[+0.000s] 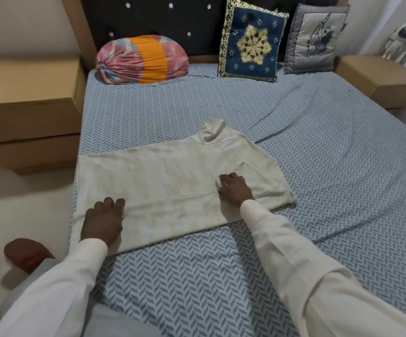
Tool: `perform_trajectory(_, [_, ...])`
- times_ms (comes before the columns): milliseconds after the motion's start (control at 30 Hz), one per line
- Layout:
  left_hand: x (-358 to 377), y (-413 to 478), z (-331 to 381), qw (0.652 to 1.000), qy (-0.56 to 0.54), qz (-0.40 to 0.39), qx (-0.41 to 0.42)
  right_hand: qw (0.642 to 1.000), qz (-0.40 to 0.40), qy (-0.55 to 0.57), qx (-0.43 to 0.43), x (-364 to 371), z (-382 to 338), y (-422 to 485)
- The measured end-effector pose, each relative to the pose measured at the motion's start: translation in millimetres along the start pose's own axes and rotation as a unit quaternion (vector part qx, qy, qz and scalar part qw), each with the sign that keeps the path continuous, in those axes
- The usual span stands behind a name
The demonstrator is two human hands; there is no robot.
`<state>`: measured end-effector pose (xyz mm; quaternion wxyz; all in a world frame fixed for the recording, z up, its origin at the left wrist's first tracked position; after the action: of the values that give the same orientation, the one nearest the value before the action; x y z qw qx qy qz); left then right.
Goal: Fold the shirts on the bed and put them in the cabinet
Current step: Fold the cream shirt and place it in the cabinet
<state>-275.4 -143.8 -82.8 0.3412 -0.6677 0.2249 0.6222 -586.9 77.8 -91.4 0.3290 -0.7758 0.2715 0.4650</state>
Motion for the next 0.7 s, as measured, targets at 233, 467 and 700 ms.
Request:
perform_trajectory(233, [-12.2,-13.7,-22.4,0.991,0.002,0.137,0.014,0.965,0.207,0.103,0.122,-52.2,63.2,-29.2])
perform_trajectory(467, [-7.0,-27.4,-50.2,0.98,-0.061,0.174,-0.069,0.884,0.244,0.173,0.36,-56.4,199.6,-111.6])
perform_trajectory(700, [41.0,-33.0,79.5,0.988,-0.146,0.044,0.038,0.846,0.27,0.312,0.336,-53.3,202.5,-101.8])
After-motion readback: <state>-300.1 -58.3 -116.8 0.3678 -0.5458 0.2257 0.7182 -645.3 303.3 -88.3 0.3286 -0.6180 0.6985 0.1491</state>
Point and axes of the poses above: each hand's wrist, its own y-axis towards the middle knuckle, its own x-axis out of the palm, z = x × y, the point moved 10 cm from there along y, towards the middle knuckle, and after that the axes turned 4 degrees about -y, right-handed, at the moved point
